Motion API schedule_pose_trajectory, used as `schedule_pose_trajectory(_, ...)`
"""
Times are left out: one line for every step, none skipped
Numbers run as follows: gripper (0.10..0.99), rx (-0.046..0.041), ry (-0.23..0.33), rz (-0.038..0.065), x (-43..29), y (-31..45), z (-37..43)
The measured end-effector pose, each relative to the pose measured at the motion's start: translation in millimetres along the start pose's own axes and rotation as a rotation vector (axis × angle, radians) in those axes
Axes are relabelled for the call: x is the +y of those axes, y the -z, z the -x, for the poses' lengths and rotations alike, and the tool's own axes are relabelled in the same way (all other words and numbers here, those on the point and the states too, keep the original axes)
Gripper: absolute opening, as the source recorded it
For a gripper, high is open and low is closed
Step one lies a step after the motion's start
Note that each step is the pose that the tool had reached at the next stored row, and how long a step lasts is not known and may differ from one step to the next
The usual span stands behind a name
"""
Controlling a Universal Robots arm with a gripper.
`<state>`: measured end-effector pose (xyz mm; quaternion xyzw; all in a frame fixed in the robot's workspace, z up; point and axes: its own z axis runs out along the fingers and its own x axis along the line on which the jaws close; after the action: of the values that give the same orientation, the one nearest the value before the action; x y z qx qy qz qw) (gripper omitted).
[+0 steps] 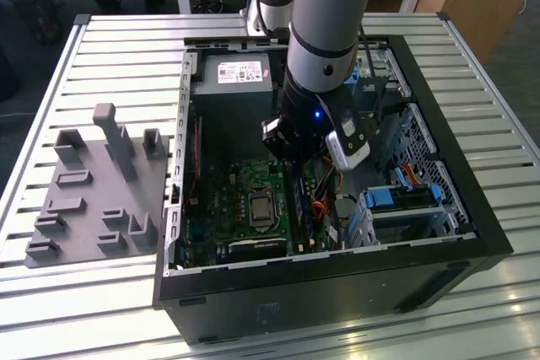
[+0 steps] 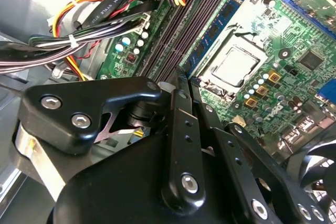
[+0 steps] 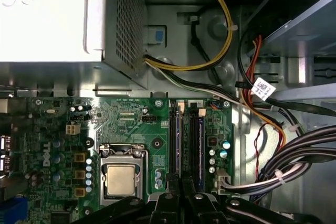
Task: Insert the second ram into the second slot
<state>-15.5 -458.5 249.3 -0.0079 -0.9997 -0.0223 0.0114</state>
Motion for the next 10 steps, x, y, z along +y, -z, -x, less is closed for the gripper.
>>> schedule_pose_trajectory(0.137,0.0006,0.0,0.0,-0.1,-1.2,0.0)
schedule_pose_trajectory(0.137,0.0009,0.0,0.0,-0.1,-2.2,0.1)
schedule_pose_trajectory(0.137,0.0014,0.0,0.0,-0.1,-2.9,0.1)
schedule_pose_trajectory(0.137,0.0021,0.0,0.0,-0.2,-3.4,0.1)
schedule_pose_trajectory(0.137,0.0031,0.0,0.0,-0.2,-4.1,0.1)
schedule_pose_trajectory(0.137,0.0044,0.0,0.0,-0.3,-4.8,0.2)
schedule_pose_trajectory(0.137,0.006,0.0,0.0,-0.3,-5.6,0.2)
schedule_pose_trajectory(0.137,0.007,0.001,0.0,-0.4,-6.2,0.2)
schedule_pose_trajectory(0.137,0.0072,0.005,0.0,-0.4,-6.6,0.4)
schedule_pose_trajectory(0.137,0.0075,0.008,0.0,-0.4,-6.7,0.4)
